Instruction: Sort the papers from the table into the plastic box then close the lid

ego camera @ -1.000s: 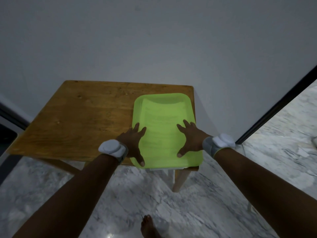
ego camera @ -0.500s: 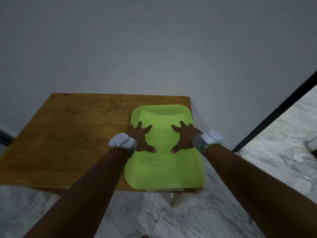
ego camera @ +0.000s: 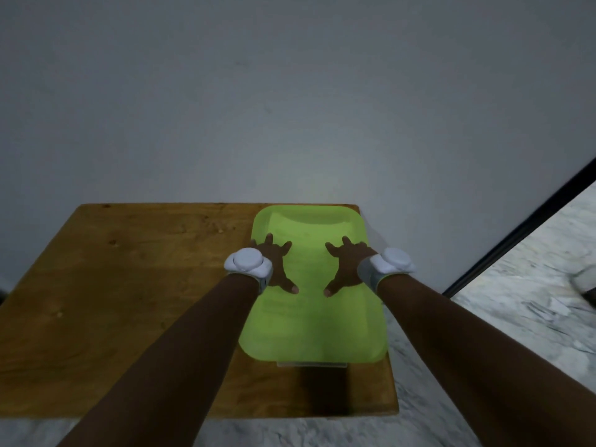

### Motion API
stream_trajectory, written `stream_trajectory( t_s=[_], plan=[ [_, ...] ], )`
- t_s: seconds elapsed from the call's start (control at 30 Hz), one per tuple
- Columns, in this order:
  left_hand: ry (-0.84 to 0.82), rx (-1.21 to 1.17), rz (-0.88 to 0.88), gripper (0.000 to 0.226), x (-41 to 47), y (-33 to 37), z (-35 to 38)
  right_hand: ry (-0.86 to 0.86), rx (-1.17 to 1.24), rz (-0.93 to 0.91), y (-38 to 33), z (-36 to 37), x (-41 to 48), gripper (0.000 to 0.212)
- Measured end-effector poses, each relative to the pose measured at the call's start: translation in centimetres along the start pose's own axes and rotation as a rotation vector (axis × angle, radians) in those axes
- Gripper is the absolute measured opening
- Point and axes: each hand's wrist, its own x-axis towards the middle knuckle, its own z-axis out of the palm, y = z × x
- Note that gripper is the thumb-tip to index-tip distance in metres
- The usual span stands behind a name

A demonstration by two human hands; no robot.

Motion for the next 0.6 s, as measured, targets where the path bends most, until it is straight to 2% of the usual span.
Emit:
stream_trajectory(
  t_s=[0.33,0.47,0.53,0.6],
  plan=[
    [-0.011,0.089,0.042,0.117,7.9,-1.9,-4.8,-0.01,0.1,0.101,2.1,-3.9,7.6,0.123],
    [-0.078,0.054,0.021,0.101,7.7,-0.5,-5.9,-0.028,0.185,0.09,2.4,-3.1,7.3,0.126],
    [-0.021,0.016,-0.001,0.095,6.5,-0.2,-7.8,0.014,0.261,0.064,2.6,-3.9,6.5,0.123],
    [0.058,-0.103,-0.028,0.091,5.7,-0.3,-9.3,0.139,0.384,0.013,2.7,-4.8,6.1,0.114]
  ],
)
